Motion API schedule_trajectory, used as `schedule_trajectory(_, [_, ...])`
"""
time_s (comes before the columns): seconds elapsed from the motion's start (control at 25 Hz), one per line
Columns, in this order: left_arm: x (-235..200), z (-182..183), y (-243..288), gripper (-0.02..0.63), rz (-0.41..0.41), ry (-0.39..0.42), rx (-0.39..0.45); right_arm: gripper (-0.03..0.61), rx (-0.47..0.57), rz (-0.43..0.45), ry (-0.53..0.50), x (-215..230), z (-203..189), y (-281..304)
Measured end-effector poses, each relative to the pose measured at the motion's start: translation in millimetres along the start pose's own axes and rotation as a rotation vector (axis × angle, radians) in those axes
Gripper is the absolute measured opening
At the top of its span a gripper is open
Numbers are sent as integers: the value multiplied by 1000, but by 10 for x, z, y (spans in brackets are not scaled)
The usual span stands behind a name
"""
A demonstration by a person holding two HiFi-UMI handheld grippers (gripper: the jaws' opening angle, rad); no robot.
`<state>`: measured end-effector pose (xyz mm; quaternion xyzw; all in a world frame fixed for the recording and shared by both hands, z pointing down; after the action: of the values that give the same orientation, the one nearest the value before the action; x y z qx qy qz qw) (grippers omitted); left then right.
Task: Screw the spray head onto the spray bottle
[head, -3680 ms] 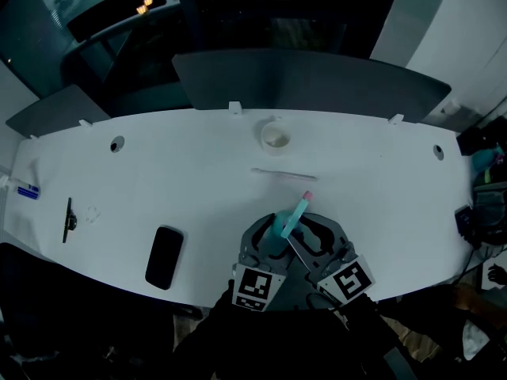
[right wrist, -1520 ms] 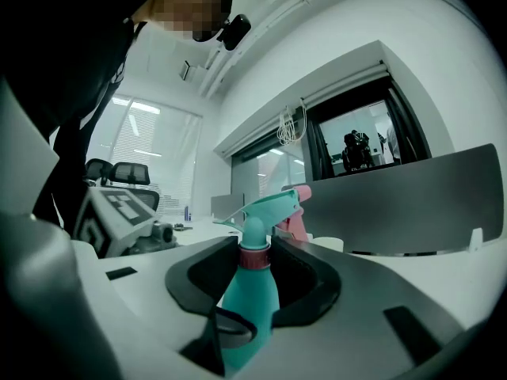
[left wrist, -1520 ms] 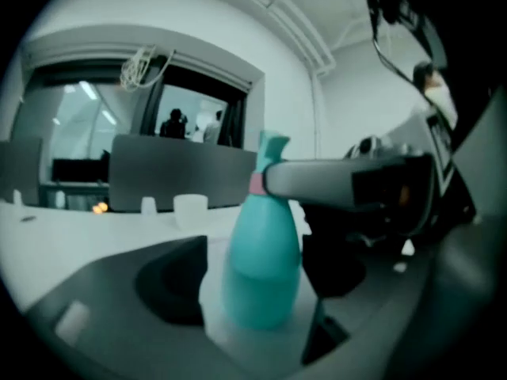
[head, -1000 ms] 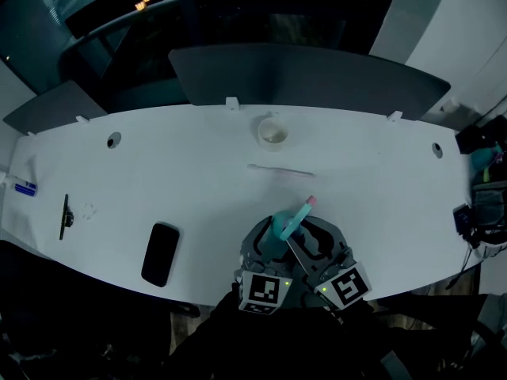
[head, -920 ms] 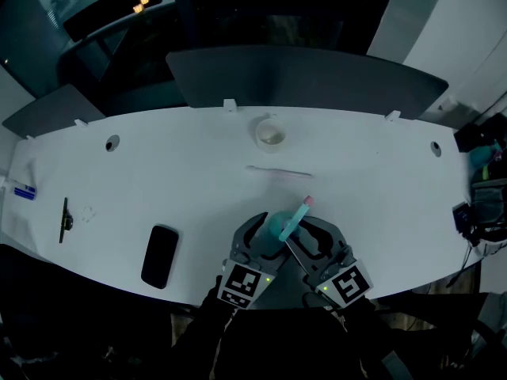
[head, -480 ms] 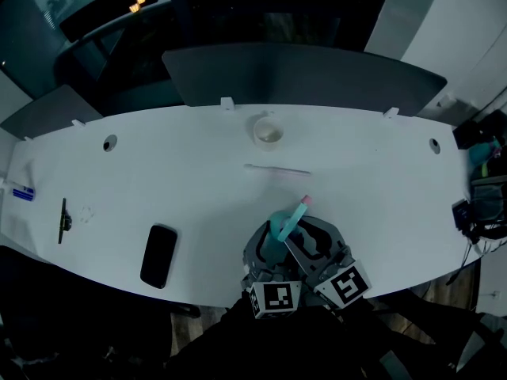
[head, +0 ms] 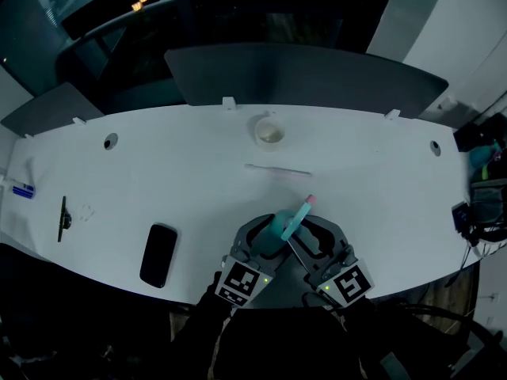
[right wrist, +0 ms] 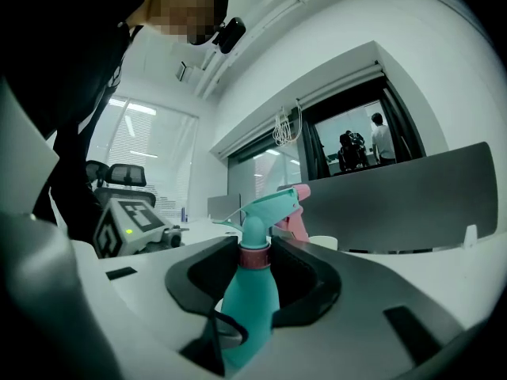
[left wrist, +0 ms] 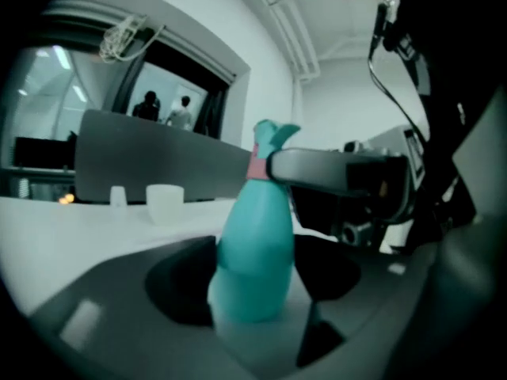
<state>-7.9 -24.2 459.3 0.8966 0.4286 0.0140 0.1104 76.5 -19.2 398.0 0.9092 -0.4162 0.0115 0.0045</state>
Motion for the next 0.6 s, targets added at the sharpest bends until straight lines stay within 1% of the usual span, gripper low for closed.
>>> schedule_trajectory(0.08, [139,-35,11,311,233,-9,27,133,-2,-13,-5,-4,-2,3])
schedule_trajectory(0.12, [208,-54,32,311,331,8,20,133,0,-20,-4,-6,-2,3])
schedule_trajectory(0.16, [253,-65,52,313,381,40,2,133,1,-29,1,-5,-2,-1])
schedule_trajectory(0.2, [259,-68,59,321,374,75,-15,133,3,-36,7,0,-1,-8])
schedule_trajectory(0.24, [223,-66,44,324,320,102,-24,133,2,-37,10,2,-2,-16])
schedule_trajectory(0.28, [148,-59,12,332,240,111,-28,133,-3,-30,9,-1,-5,-21])
schedule_trajectory(0.32, [49,-50,-19,371,147,103,-37,133,-9,-15,8,-5,-10,-19])
schedule_trajectory(0.36, [-52,-41,-29,409,49,83,-55,133,-13,2,9,-7,-11,-9])
schedule_trajectory(0.4, [-127,-33,-11,423,-47,61,-76,133,-14,19,14,-3,-9,5])
schedule_trajectory(0.44, [-162,-24,23,423,-131,45,-93,133,-13,31,17,3,-4,21])
schedule_trajectory(0.48, [-161,-14,56,391,-188,39,-103,133,-10,36,18,12,0,34])
schedule_trajectory(0.52, [-140,-6,78,333,-203,38,-103,133,-7,34,14,20,5,40])
schedule_trajectory(0.56, [-110,-1,84,331,-174,36,-91,133,-4,26,6,27,7,38])
schedule_trajectory(0.6, [-72,-4,79,330,-103,28,-71,133,-2,15,-2,30,8,33])
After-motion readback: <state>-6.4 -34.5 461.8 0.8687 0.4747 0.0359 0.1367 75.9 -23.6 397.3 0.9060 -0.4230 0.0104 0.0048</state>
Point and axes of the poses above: the fingertips, and each gripper's own axes: y forward along the fingers, x to its right, z out of its top, the point moved 6 cm from there along -y, backward along the fingers, and after that the axes turned 3 degrees about x, right-handed, at the moved point
